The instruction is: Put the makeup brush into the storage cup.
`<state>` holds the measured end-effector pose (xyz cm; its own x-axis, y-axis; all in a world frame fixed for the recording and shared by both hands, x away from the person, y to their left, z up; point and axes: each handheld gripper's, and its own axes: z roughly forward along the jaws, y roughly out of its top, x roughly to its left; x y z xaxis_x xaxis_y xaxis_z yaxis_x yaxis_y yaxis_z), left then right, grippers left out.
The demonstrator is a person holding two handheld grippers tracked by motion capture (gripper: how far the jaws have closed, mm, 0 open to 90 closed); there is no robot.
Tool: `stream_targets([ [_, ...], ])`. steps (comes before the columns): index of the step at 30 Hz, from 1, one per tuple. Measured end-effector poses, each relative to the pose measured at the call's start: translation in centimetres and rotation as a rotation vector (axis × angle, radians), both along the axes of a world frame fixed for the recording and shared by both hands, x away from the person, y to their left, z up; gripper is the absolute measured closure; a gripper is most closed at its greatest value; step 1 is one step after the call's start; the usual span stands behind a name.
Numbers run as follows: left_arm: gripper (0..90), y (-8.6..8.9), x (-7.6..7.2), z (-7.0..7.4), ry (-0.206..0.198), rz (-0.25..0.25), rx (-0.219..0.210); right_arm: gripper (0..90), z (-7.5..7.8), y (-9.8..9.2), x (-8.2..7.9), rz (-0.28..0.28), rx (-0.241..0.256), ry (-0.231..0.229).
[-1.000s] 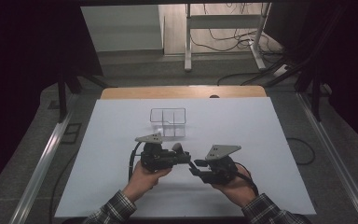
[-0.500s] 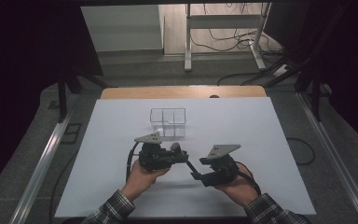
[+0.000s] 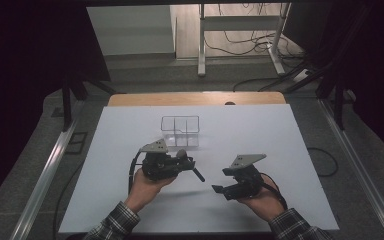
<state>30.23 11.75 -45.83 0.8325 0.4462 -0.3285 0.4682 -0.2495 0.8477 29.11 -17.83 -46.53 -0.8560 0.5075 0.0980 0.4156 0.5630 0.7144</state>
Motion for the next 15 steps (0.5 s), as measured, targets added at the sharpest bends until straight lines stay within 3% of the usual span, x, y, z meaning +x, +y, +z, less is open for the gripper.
stream_targets([
  [15,76.7,1.1,0.0,0.4,-0.010,0.025,-0.001,30.2,0.0,-1.7,-0.1,-0.034,-0.009,0.010],
])
